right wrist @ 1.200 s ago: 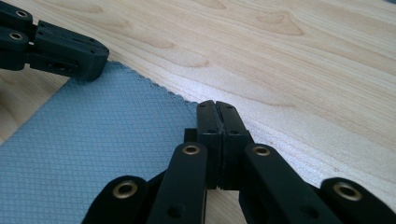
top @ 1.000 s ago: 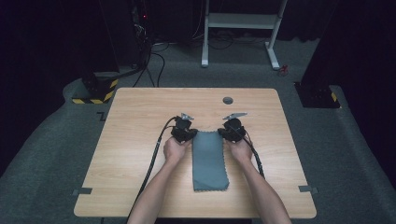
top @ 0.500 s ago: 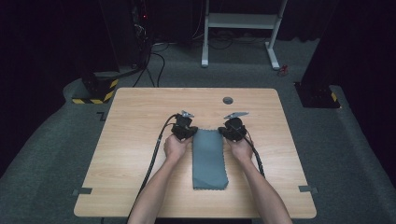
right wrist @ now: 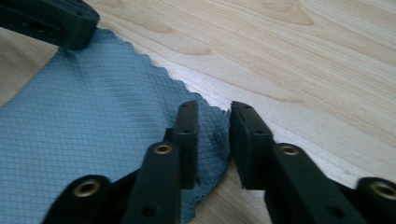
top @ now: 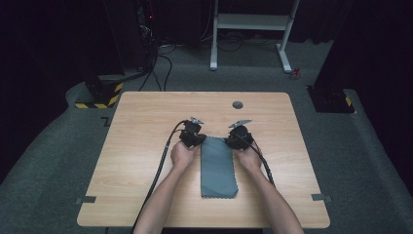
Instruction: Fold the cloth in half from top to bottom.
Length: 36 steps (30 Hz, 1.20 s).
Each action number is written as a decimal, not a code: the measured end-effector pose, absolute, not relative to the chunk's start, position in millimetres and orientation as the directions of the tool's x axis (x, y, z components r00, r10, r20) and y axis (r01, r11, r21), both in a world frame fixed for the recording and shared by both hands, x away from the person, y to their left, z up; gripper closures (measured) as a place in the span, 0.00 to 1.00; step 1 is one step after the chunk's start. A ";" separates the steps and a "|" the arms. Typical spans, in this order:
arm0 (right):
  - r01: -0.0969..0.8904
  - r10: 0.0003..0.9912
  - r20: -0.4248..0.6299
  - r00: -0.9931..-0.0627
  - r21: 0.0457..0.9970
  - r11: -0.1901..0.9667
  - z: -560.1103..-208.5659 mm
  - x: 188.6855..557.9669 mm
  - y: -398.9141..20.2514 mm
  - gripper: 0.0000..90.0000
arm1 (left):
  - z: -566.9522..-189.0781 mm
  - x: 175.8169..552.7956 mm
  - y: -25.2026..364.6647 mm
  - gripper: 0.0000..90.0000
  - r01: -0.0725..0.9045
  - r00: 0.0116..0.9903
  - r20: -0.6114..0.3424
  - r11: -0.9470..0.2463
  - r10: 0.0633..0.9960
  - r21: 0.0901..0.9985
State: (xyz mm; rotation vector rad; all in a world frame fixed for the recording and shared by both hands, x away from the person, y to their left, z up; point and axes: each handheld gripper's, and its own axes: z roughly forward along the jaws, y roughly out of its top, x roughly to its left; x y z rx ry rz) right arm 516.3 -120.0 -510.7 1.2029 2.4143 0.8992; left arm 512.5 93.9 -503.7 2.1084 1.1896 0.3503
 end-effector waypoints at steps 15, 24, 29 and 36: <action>0.621 0.781 0.051 -0.623 0.639 0.454 -509.5 516.4 -117.7 0.99 | -502.5 514.7 96.4 0.99 0.653 0.552 -0.129 -0.331 0.824 0.681; 0.597 0.783 0.065 -0.618 0.687 0.414 -489.9 521.1 -117.6 1.00 | -493.5 518.6 106.0 0.99 0.653 0.525 -0.167 -0.269 0.835 0.708; 0.581 0.780 0.043 -0.624 0.694 0.426 -481.0 521.6 -113.5 1.00 | -488.6 518.9 111.2 0.99 0.645 0.519 -0.187 -0.238 0.834 0.726; 0.555 0.763 0.052 -0.645 0.717 0.421 -476.3 513.2 -121.1 0.99 | -486.6 505.9 106.9 0.99 0.622 0.563 -0.204 -0.249 0.801 0.742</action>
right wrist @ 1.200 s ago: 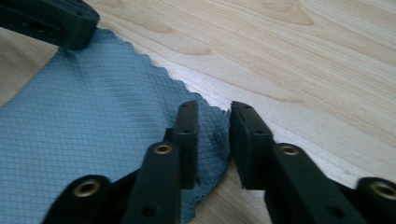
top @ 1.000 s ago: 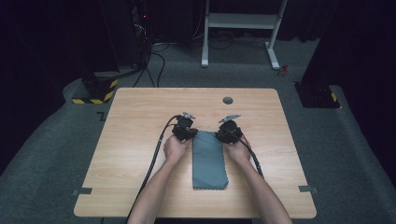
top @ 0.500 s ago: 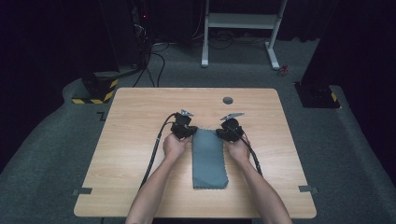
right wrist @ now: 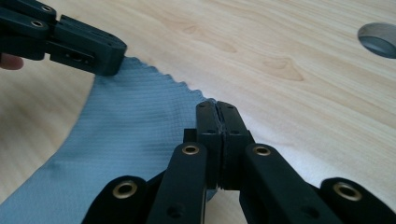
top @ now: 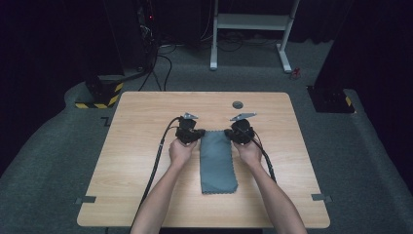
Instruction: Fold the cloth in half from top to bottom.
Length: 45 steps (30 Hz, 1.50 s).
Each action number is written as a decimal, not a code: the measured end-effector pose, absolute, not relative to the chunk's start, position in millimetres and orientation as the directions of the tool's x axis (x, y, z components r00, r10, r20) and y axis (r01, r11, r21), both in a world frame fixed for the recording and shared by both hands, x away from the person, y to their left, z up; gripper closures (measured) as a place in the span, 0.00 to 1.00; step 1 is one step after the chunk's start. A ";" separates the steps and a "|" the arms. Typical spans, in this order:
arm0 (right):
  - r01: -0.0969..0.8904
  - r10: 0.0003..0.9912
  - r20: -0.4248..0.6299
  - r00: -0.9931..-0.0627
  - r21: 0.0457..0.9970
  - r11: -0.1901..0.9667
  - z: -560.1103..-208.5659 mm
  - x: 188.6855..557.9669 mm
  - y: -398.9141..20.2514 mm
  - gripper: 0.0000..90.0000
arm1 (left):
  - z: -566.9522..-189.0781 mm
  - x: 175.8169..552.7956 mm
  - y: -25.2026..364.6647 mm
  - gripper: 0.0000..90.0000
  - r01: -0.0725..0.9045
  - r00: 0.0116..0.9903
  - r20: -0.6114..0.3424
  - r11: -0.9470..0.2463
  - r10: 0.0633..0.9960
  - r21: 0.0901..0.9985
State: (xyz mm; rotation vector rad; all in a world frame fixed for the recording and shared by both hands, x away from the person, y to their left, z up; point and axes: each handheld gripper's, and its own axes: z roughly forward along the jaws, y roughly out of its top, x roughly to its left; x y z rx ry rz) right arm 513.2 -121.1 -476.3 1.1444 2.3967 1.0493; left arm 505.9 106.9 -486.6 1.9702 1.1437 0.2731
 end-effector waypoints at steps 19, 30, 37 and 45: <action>0.508 0.682 0.062 -0.728 0.717 0.478 -497.0 465.0 -136.7 0.99 | -500.1 452.3 116.5 0.99 0.592 0.639 -0.207 -0.301 0.741 0.748; 0.504 0.662 0.080 -0.745 0.718 0.481 -503.2 445.1 -144.2 0.99 | -509.1 424.5 108.9 0.99 0.571 0.671 -0.167 -0.360 0.722 0.738; 0.505 0.654 0.087 -0.751 0.715 0.484 -506.3 436.5 -146.4 0.99 | -509.4 415.7 109.6 0.99 0.567 0.679 -0.180 -0.352 0.712 0.745; 0.475 0.636 0.058 -0.770 0.718 0.509 -505.0 425.9 -146.0 0.99 | -511.5 405.9 111.4 0.98 0.563 0.689 -0.182 -0.360 0.701 0.744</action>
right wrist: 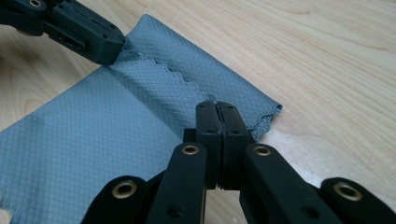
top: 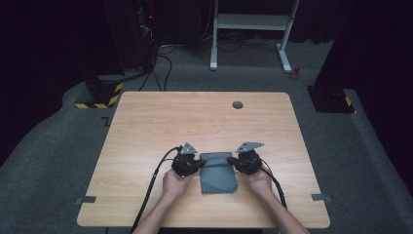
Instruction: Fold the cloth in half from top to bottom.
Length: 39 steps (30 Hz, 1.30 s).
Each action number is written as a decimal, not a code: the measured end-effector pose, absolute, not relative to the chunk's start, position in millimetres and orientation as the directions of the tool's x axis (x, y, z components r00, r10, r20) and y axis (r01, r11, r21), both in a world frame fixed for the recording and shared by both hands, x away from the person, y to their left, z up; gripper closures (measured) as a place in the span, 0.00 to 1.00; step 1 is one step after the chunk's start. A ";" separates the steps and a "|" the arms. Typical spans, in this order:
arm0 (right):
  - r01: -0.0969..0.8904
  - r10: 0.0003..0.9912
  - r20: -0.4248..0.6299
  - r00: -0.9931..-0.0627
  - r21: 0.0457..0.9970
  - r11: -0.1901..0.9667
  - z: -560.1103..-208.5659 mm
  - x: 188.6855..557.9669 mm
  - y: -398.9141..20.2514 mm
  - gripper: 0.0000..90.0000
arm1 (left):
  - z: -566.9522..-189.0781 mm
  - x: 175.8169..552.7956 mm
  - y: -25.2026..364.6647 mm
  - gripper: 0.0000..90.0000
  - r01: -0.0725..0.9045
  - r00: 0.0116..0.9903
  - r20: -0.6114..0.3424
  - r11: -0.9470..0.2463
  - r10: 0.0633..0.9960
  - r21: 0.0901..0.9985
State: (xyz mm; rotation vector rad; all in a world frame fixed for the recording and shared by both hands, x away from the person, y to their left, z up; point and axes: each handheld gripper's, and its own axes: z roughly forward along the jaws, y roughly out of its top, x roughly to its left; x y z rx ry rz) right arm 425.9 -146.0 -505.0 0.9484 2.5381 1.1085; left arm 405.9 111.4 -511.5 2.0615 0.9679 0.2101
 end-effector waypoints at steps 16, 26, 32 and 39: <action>0.447 0.607 0.060 -0.792 0.735 0.511 -504.1 400.4 -153.2 0.99 | -513.8 387.6 113.3 0.98 0.560 0.703 -0.212 -0.345 0.679 0.753; 0.432 0.591 0.050 -0.805 0.732 0.526 -507.0 387.5 -155.3 0.99 | -516.0 374.3 112.1 0.98 0.542 0.723 -0.196 -0.367 0.663 0.756; 0.424 0.582 0.048 -0.811 0.734 0.530 -509.2 378.9 -157.3 0.99 | -517.7 367.2 114.0 0.98 0.550 0.723 -0.227 -0.344 0.652 0.761; 0.412 0.572 0.042 -0.819 0.736 0.537 -511.7 368.1 -158.3 0.99 | -517.6 357.8 113.7 0.98 0.539 0.731 -0.220 -0.349 0.646 0.766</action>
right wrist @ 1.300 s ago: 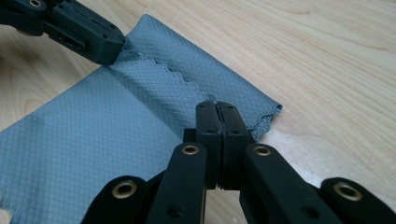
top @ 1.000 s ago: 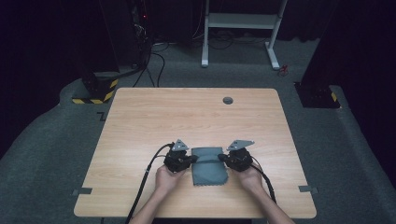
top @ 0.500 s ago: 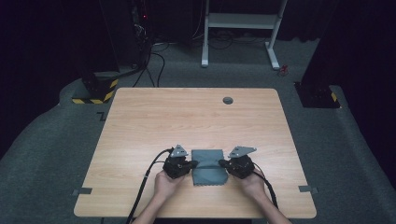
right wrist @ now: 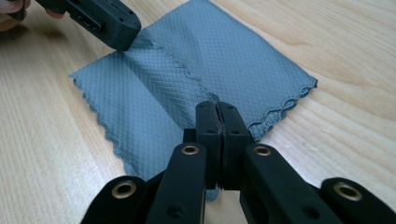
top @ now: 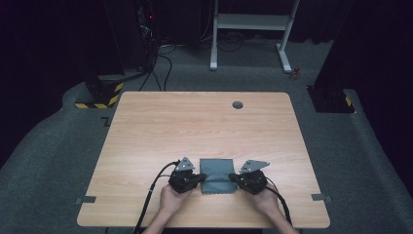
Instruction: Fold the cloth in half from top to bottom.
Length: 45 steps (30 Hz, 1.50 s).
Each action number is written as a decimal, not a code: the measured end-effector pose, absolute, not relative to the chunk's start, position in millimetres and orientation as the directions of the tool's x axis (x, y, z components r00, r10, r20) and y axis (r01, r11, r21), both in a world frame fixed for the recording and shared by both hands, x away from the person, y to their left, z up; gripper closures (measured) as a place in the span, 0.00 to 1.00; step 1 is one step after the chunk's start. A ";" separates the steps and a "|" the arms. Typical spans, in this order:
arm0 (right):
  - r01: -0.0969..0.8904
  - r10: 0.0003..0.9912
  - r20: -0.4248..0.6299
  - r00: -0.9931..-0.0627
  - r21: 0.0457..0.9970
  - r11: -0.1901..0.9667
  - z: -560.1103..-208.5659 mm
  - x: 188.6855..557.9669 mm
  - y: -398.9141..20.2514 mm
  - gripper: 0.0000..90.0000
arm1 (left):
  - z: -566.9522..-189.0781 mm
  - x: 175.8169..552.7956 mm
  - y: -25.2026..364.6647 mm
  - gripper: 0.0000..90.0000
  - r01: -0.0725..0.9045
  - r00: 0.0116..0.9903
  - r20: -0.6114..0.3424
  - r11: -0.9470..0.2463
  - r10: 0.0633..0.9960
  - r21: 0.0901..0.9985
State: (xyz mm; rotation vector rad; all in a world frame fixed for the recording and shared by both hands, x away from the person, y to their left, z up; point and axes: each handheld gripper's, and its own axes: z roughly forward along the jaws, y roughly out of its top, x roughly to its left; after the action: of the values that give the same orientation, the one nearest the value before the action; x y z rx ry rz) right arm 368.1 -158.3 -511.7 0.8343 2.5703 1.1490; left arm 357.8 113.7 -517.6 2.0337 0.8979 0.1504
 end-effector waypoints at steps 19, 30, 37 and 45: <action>0.396 0.559 0.026 -0.829 0.734 0.552 -515.5 354.9 -159.5 0.99 | -516.5 342.6 112.4 0.98 0.499 0.764 -0.178 -0.392 0.620 0.772; 0.394 0.555 0.029 -0.831 0.734 0.553 -517.2 348.0 -161.0 0.98 | -519.5 335.9 109.9 0.98 0.498 0.767 -0.169 -0.408 0.619 0.765; 0.397 0.548 0.044 -0.836 0.738 0.546 -517.1 343.2 -163.2 0.91 | -520.9 334.0 111.4 0.94 0.499 0.774 -0.179 -0.410 0.608 0.764; 0.395 0.533 0.070 -0.843 0.754 0.526 -511.4 337.2 -169.5 0.83 | -519.0 327.4 113.4 0.89 0.484 0.794 -0.186 -0.417 0.579 0.769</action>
State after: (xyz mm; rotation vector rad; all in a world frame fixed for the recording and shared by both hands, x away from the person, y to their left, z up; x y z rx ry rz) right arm 337.2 -169.5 -511.4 0.7955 2.5923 1.2149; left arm 327.4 113.4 -519.0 2.0890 0.7869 0.1341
